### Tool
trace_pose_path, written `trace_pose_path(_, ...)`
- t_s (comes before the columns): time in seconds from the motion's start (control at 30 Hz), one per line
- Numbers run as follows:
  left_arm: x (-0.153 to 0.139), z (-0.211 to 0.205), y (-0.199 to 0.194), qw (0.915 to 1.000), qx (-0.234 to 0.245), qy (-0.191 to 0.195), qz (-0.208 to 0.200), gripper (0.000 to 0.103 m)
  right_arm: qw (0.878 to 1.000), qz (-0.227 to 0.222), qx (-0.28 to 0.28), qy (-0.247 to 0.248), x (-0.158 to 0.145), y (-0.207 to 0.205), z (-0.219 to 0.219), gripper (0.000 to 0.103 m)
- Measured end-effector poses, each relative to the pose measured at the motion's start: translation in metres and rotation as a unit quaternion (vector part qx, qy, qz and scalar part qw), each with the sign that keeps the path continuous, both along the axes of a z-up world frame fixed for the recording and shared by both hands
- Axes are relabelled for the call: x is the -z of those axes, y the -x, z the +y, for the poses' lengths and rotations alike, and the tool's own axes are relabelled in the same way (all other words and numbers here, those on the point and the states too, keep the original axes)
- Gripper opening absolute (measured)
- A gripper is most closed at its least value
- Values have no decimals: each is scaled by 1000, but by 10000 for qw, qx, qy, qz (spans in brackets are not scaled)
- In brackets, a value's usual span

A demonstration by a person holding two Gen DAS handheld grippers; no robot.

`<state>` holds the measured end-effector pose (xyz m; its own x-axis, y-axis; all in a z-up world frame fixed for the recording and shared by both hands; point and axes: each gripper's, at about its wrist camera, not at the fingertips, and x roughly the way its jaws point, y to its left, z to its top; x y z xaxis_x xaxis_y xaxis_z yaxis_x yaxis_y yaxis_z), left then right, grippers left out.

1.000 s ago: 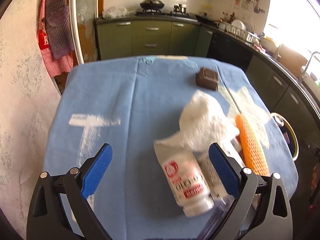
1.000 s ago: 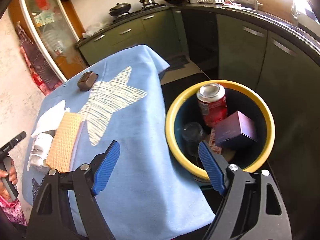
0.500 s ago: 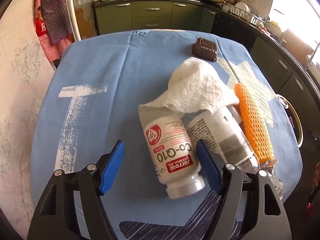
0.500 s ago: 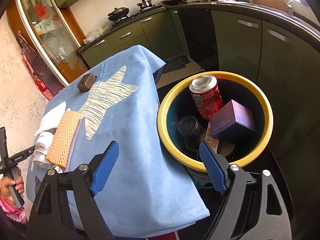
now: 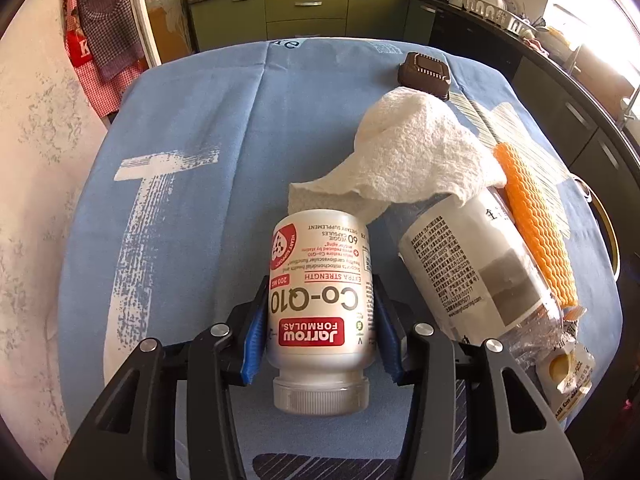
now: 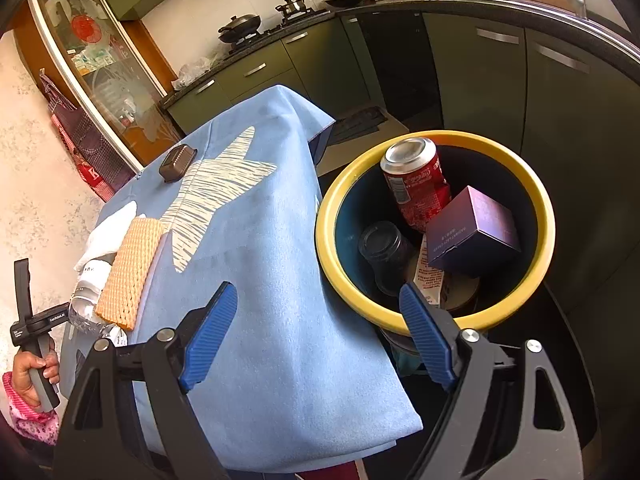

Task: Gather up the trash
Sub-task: 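Carry the supplement bottle over the bin and open the left tool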

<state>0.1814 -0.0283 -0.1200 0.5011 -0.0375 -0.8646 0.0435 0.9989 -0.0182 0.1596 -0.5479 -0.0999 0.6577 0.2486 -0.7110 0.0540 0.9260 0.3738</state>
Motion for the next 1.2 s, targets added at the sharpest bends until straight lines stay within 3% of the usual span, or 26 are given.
trace_pose_path(0.23,-33,3,12,9992,131,-113,-347,47,10000,-28,23,-9,-2,0,-1,79)
trace_pose_path(0.4,-72,-28,18,9949,801,0,-613,47,9999,-76,151,35,-7,6,-8,79)
trace_pose_path(0.5,-93,-68,15,9857,1508,128,-740,47,9993,-161,324,35,-13,16,-19,79)
trace_pose_path(0.67,-110,-152,0,9592,2693,496,-705,47,9975,-243,663,56,-18,35,-42,79)
trace_pose_path(0.8,-104,-226,-15,9384,3339,735,-491,47,9959,-234,867,38,-16,45,-59,79)
trace_pose_path(0.93,-90,-290,-28,9243,3695,955,-91,47,9945,-202,1027,-41,-10,52,-75,79)
trace_pose_path(1.03,-74,-334,-43,9192,3833,900,88,47,9936,-146,1114,-103,-3,56,-85,79)
trace_pose_path(1.2,-40,-386,-66,9180,3875,770,336,47,9921,-65,1238,-174,6,58,-100,79)
